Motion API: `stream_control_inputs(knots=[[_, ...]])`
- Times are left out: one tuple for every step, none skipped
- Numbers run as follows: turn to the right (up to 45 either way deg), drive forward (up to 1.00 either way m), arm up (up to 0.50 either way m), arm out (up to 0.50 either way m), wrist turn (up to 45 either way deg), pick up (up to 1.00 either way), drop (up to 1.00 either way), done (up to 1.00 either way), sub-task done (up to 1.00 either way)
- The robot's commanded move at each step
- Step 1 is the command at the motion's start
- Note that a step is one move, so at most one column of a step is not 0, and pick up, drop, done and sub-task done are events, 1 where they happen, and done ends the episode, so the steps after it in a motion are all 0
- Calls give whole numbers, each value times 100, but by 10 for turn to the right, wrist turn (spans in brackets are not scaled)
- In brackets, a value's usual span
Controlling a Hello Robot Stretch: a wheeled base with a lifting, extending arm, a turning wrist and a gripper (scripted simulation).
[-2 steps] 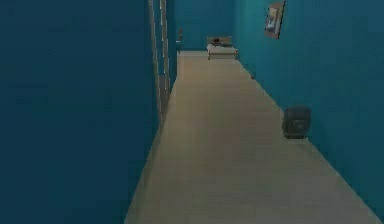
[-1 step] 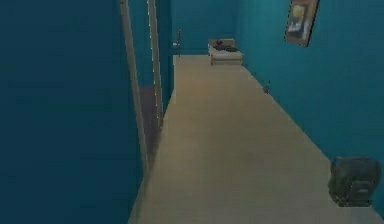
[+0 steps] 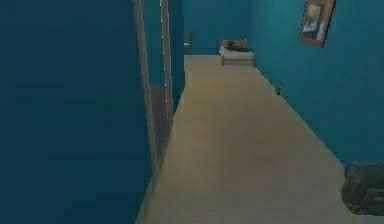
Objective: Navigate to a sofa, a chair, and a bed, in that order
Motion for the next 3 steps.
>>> stream_control_inputs(knots=[[0,100,0,0,0,0,0,0,0],[0,75,0,0,0,0,0,0,0],[-450,0,0,0,0,0,0,0,0]])
